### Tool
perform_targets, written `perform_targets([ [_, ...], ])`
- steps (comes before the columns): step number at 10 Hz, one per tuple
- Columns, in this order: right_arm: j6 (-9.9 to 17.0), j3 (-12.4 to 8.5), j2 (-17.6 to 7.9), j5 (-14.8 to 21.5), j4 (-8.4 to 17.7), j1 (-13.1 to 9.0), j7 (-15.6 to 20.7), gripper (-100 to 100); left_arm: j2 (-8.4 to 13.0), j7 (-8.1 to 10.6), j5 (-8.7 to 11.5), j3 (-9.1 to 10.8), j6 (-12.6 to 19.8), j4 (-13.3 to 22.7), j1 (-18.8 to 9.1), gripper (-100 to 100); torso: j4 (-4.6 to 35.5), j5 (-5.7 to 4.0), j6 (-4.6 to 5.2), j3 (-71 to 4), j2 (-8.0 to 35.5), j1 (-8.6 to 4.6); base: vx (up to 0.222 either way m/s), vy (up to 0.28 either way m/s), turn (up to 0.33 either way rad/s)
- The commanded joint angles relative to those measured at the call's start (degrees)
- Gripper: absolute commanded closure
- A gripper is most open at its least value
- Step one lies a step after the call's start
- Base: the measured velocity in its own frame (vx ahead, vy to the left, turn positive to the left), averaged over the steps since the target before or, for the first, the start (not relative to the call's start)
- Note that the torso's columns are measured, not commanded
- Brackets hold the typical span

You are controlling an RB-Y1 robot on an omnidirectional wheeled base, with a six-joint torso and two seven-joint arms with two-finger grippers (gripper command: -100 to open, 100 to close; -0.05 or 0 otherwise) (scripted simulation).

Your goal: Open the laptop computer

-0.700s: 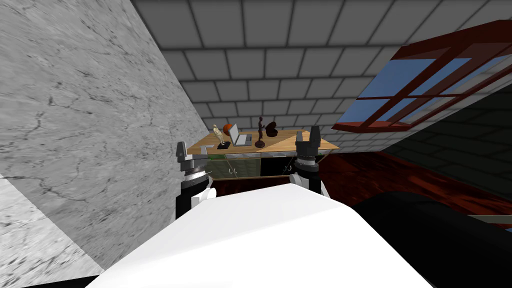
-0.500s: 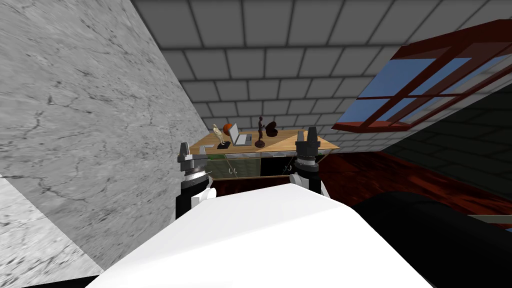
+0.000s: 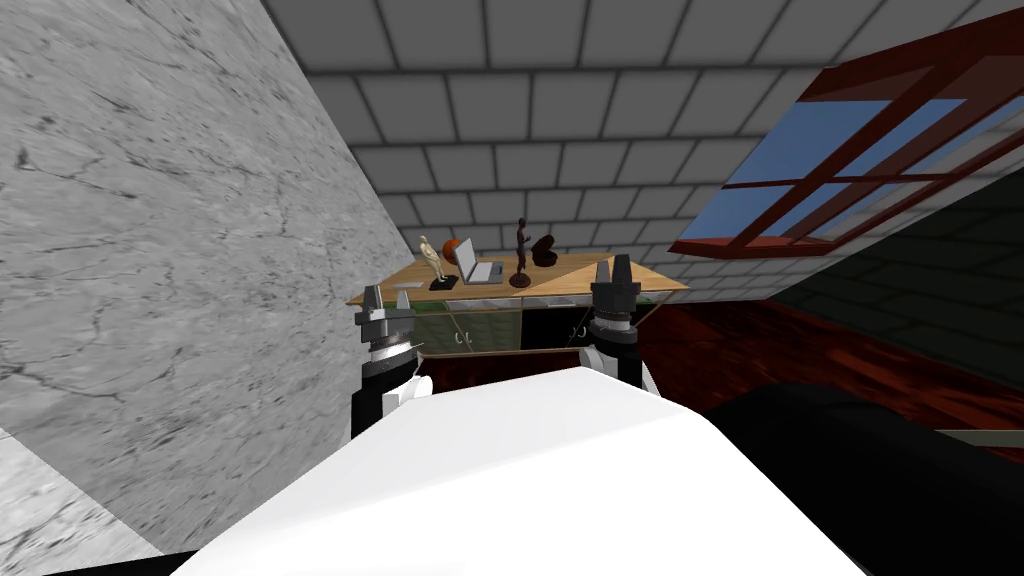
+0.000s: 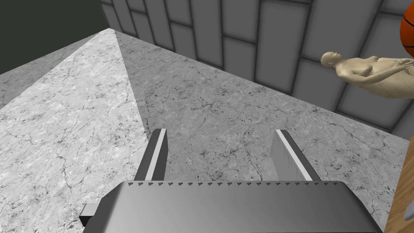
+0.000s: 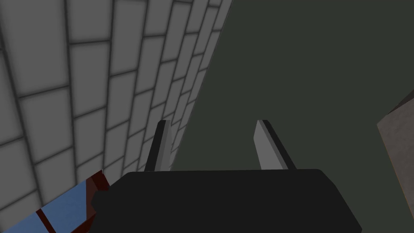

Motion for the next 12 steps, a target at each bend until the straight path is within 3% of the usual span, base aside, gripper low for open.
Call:
perform_targets([
  [1,0.0,0.0,0.0,0.0,0.0,0.0,0.0,0,0.0,0.0,0.0,0.0,0.0,0.0,0.0,0,4.2,0.0,0.0,-8.5,4.2,0.0,0.0,0.0,0.0],
  [2,0.0,0.0,0.0,0.0,0.0,0.0,0.0,0,0.0,0.0,0.0,0.0,0.0,0.0,0.0,0,8.5,0.0,0.0,-16.9,8.5,0.0,0.0,0.0,0.0],
  [3,0.0,0.0,0.0,0.0,0.0,0.0,0.0,0,2.7,0.2,-0.1,0.44,1.3,0.1,-0.1,-100,12.7,0.0,0.0,-25.4,12.7,0.0,0.015,0.0,-0.073],
  [5,0.0,0.0,0.0,0.0,0.0,0.0,0.0,0,4.9,0.49,-0.3,1.09,3.2,0.2,-0.2,-100,15.1,0.01,0.0,-30.5,15.1,0.03,0.017,0.005,-0.098],
  [11,0.0,0.0,0.0,0.0,0.0,0.0,0.0,0,11.8,1.93,-1.2,4.28,12.0,0.5,-0.8,-100,15.4,0.0,0.0,-30.8,15.3,0.01,0.033,0.009,-0.129],
  [12,0.0,0.0,0.0,0.0,0.0,0.0,0.0,0,11.8,1.93,-1.2,4.28,12.4,0.5,-0.8,-100,15.4,0.0,-0.01,-30.8,15.4,-0.01,0.022,0.007,-0.039],
])
